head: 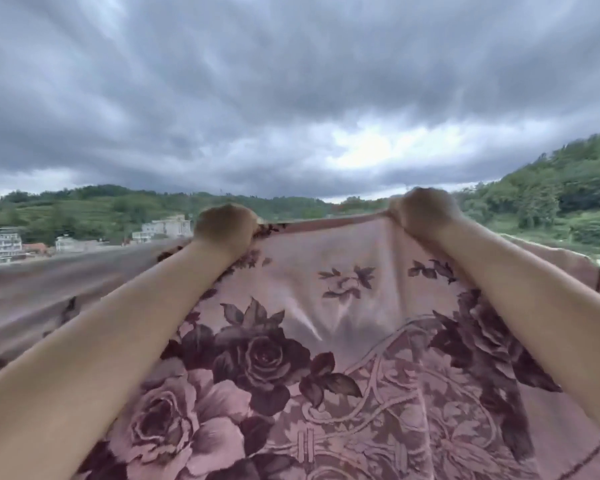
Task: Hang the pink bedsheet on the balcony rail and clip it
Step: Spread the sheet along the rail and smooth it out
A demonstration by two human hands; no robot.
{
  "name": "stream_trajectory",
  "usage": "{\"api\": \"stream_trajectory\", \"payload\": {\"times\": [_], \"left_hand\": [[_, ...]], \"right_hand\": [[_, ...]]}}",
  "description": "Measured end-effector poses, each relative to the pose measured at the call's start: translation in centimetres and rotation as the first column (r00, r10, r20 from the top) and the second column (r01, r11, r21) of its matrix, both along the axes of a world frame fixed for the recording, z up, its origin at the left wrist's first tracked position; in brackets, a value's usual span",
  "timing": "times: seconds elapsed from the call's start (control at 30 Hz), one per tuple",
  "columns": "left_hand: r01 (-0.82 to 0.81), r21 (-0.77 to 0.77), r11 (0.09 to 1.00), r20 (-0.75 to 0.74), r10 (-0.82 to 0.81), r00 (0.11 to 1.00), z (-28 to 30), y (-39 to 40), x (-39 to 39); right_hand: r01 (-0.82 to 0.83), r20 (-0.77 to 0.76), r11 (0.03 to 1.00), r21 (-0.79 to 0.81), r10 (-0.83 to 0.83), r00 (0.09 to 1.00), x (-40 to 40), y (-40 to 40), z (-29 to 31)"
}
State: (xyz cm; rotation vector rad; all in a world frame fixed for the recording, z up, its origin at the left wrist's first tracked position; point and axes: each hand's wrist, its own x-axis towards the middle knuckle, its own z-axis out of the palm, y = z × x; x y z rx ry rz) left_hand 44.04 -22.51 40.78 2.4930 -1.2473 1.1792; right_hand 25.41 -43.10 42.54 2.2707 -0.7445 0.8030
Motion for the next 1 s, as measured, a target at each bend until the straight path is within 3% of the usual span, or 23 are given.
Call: {"api": "stream_trajectory", "payload": {"times": [0.03,0.1,0.13,0.2,0.27,0.3,0.37,0.43,0.5,0.6,0.67,0.83,1.0], "left_hand": [[-0.023,0.171,0.985,-0.088,0.038,0.995,-0.6,-1.3,-0.2],[0.033,0.501,0.865,-0.278,0.125,0.952,-1.8,-2.9,-1.1],[0.104,0.526,0.844,-0.321,0.083,0.943,-1.9,-3.1,-2.2],[0.312,0.299,0.902,-0.387,-0.185,0.903,-1.9,-2.4,-5.5],[0.487,0.022,0.873,-0.380,-0.443,0.812,-2.5,-1.9,-9.3],[0.530,0.005,0.848,-0.393,-0.486,0.781,-3.3,-1.8,-11.5],[0.532,0.135,0.836,-0.379,-0.453,0.807,-5.8,-2.2,-15.5],[0.379,0.246,0.892,-0.271,-0.312,0.911,-8.0,-3.4,-17.6],[0.225,0.220,0.949,-0.200,-0.182,0.963,-8.4,-4.1,-18.3],[0.043,0.185,0.982,-0.239,0.003,0.971,-9.0,-4.8,-19.9],[-0.014,0.138,0.990,-0.282,0.053,0.958,-9.9,-5.8,-21.8],[0.089,0.043,0.995,-0.265,-0.074,0.961,-11.8,-11.7,-27.6],[0.254,-0.047,0.966,-0.125,-0.258,0.958,-12.6,-17.9,-31.0]], "right_hand": [[0.020,-0.133,0.994,0.103,-0.006,0.991,0.5,-1.0,-1.1],[0.066,-0.384,0.946,0.318,0.066,0.921,1.1,-2.3,-3.4],[0.074,-0.431,0.922,0.379,0.105,0.896,1.0,-2.3,-3.9],[0.021,-0.402,0.896,0.443,0.177,0.898,0.4,-2.2,-4.0],[-0.041,-0.357,0.867,0.497,0.247,0.901,-0.3,-1.9,-3.4],[-0.090,-0.337,0.850,0.519,0.301,0.892,-0.7,-1.7,-3.3],[-0.220,-0.262,0.821,0.526,0.403,0.877,-1.5,-1.1,-3.1],[-0.412,-0.110,0.802,0.432,0.501,0.859,-2.7,-0.6,-3.0],[-0.584,0.045,0.771,0.255,0.594,0.804,-5.1,-0.8,-3.2],[-0.739,0.095,0.671,0.059,0.734,0.673,-11.2,-2.3,-5.0],[-0.739,0.052,0.671,0.058,0.737,0.674,-16.0,-4.5,-7.4],[-0.550,0.075,0.830,0.095,0.545,0.835,-25.7,-12.0,-12.1],[-0.592,0.186,0.801,0.081,0.572,0.799,-30.1,-18.4,-13.0]]}}
